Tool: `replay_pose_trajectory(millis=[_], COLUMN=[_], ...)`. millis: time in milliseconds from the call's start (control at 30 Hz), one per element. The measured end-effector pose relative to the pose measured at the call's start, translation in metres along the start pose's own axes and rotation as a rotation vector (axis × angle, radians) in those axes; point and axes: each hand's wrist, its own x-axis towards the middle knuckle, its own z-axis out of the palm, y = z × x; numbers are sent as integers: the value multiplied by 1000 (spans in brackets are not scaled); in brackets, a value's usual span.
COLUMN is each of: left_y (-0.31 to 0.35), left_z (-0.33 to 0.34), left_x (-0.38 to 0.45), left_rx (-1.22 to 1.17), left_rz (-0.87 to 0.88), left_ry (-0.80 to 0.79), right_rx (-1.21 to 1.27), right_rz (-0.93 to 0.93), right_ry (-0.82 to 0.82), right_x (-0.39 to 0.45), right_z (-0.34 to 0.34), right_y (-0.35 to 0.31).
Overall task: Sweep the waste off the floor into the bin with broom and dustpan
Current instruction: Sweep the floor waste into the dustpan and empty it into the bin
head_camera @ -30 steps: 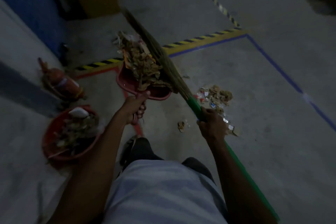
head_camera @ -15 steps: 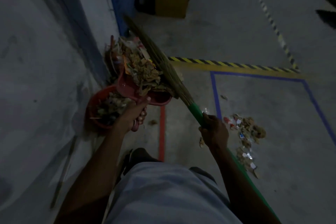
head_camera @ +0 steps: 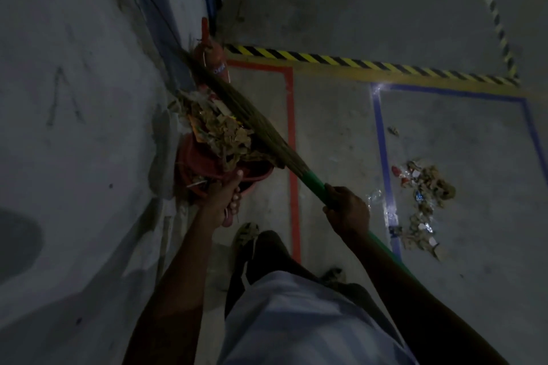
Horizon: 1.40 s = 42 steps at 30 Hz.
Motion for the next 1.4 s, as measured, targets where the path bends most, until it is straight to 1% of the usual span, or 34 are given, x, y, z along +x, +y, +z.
replay_pose_trajectory(millis=[200, 400, 567, 667, 767, 800, 967, 1067, 1133, 1200, 1300, 1400], left_y=[13, 23, 21, 14, 3, 1, -3, -6, -12, -29, -63, -103], left_z=[-28, -38, -33, -30, -24, -20, 6, 37, 61, 89, 130, 170], left_x=[53, 88, 102, 102, 95, 92, 63, 40, 27, 17, 8, 5], left_rx=[-58, -34, -47, -52, -21, -46, -112, -124, -104, -92, -52, -120], left_rz=[-165, -264, -358, -354, -290, -275, -285, -243, -255, -265, -224, -240], left_ry=[-37, -57, -2, 33, 63, 76, 115, 120, 121, 150, 217, 257], right_rx=[-90, -129, -84, -79, -92, -93, -38, 2, 39, 71, 130, 234], right_rz=[82, 140, 203, 224, 230, 230, 225, 193, 197, 205, 207, 207], right_ry=[-55, -32, 24, 25, 22, 28, 37, 25, 5, -15, -69, -131], right_x=[21, 32, 33, 33, 30, 29, 20, 10, 4, -4, -10, -4], right_z=[11, 15, 8, 0, -7, -10, -18, -19, -19, -19, -16, -10], right_y=[-37, -45, -38, -27, -10, -5, 39, 77, 101, 126, 162, 196])
